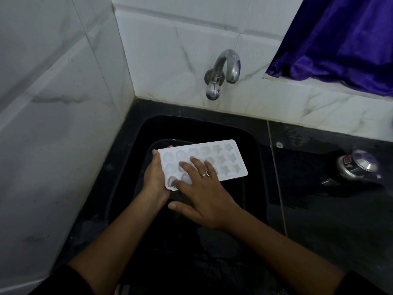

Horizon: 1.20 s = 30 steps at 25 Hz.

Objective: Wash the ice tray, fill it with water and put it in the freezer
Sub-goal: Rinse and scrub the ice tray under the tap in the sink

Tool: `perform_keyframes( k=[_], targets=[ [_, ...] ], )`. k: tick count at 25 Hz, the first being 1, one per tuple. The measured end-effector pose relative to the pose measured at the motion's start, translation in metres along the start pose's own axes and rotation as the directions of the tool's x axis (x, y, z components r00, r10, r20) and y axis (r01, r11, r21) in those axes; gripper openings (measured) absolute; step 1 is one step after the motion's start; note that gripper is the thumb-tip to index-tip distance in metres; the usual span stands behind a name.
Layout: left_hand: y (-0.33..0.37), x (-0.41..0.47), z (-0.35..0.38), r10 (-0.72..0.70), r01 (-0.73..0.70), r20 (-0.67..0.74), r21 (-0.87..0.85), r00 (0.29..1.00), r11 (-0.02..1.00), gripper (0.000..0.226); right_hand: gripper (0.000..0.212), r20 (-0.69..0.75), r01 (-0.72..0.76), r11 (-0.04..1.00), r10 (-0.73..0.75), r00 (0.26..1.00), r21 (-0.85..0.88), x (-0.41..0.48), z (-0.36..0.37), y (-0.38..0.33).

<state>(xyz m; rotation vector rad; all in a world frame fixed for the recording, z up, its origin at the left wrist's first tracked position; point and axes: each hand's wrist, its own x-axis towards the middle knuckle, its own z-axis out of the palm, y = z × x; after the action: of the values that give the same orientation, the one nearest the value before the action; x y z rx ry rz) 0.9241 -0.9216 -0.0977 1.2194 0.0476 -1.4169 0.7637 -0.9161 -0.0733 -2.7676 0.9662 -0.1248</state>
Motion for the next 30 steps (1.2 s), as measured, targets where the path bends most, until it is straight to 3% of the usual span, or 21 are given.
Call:
perform_keyframes(
  k=[5, 8, 19, 23, 26, 30],
  targets=[
    [-0.008, 0.004, 0.0, -0.055, 0.055, 0.033, 0.002, 0.998, 0.998, 0.067, 0.059, -0.004, -0.003, 1.0, 0.003, 1.0, 0.015, 0.006, -0.004, 0.002],
    [-0.001, 0.007, 0.0, -0.002, 0.002, 0.001, -0.012, 1.0, 1.0, 0.06, 0.065, 0.011, 0.019, 1.0, -0.019, 1.0, -0.024, 0.002, -0.001, 0.003],
    [-0.003, 0.013, 0.003, -0.011, 0.011, 0.02, 0.026, 1.0, 1.0, 0.062, 0.059, -0.024, -0.018, 0.999, 0.02, 1.0, 0.05, 0.013, -0.007, 0.005],
    [-0.001, 0.013, 0.005, -0.001, 0.0, 0.014, 0.042, 1.0, 0.999, 0.062, 0.069, 0.014, 0.015, 1.0, -0.015, 1.0, 0.011, 0.01, -0.002, -0.001],
    [-0.003, 0.011, 0.005, -0.029, 0.029, 0.034, 0.007, 0.999, 1.0, 0.062, 0.059, -0.013, -0.03, 0.998, 0.031, 0.999, 0.063, 0.013, -0.008, 0.004],
    [-0.002, 0.014, 0.004, -0.005, 0.004, 0.016, 0.016, 1.0, 1.0, 0.06, 0.069, 0.016, 0.006, 1.0, -0.007, 1.0, 0.03, 0.01, -0.001, -0.002]
  ],
)
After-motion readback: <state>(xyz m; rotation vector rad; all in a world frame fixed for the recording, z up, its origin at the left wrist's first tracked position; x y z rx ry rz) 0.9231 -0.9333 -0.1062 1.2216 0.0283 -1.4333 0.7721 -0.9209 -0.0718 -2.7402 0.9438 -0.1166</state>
